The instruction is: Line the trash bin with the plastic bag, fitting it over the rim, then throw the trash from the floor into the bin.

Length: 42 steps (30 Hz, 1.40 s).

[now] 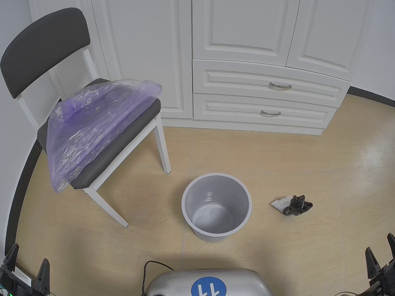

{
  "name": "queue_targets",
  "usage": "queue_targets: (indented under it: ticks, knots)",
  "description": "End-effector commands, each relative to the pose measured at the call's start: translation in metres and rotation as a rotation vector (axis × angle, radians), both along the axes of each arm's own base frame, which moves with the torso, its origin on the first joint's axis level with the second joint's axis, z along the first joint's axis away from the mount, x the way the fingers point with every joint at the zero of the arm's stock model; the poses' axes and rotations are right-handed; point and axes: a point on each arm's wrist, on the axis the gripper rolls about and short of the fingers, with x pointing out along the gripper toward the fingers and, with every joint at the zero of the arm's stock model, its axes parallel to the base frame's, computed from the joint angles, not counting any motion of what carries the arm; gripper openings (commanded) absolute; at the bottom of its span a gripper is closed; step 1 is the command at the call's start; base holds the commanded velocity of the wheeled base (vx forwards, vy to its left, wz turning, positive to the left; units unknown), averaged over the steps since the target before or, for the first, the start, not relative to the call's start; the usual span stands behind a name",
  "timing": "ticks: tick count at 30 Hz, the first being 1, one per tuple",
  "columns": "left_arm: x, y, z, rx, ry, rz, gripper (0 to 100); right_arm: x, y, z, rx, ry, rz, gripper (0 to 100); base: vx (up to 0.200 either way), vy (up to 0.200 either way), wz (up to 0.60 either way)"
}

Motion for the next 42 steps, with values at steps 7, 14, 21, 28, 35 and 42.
queue_targets:
  ticks: [7,14,21,28,35,42]
  knots:
    - [0.0002,-0.0003,-0.0055,0.030,0.005,-0.011,100,-0.0003,0.0000,-0.0040,0.000,-0.003,0.001,100,0.000,0.000,0.00]
    - [0.0002,-0.0002,-0.0055,0.027,0.005,-0.010,100,-0.0002,0.0000,-0.0043,0.000,-0.003,-0.001,100,0.000,0.000,0.00]
    - [0.0003,-0.0002,-0.0054,0.023,0.007,-0.010,100,-0.0002,0.0000,-0.0043,0.000,-0.003,-0.001,100,0.000,0.000,0.00]
    - [0.0002,-0.0002,-0.0055,0.027,0.005,-0.008,100,-0.0002,-0.0001,-0.0041,-0.003,-0.005,-0.003,100,0.000,0.000,0.00]
    - [0.0003,0.0000,-0.0053,0.022,0.005,-0.002,100,-0.0002,0.0000,-0.0041,-0.005,-0.005,-0.004,100,0.000,0.000,0.00]
    - [0.0003,-0.0001,-0.0054,0.031,0.007,-0.007,100,0.0000,-0.0003,-0.0044,-0.009,-0.005,-0.024,100,0.000,0.000,0.00]
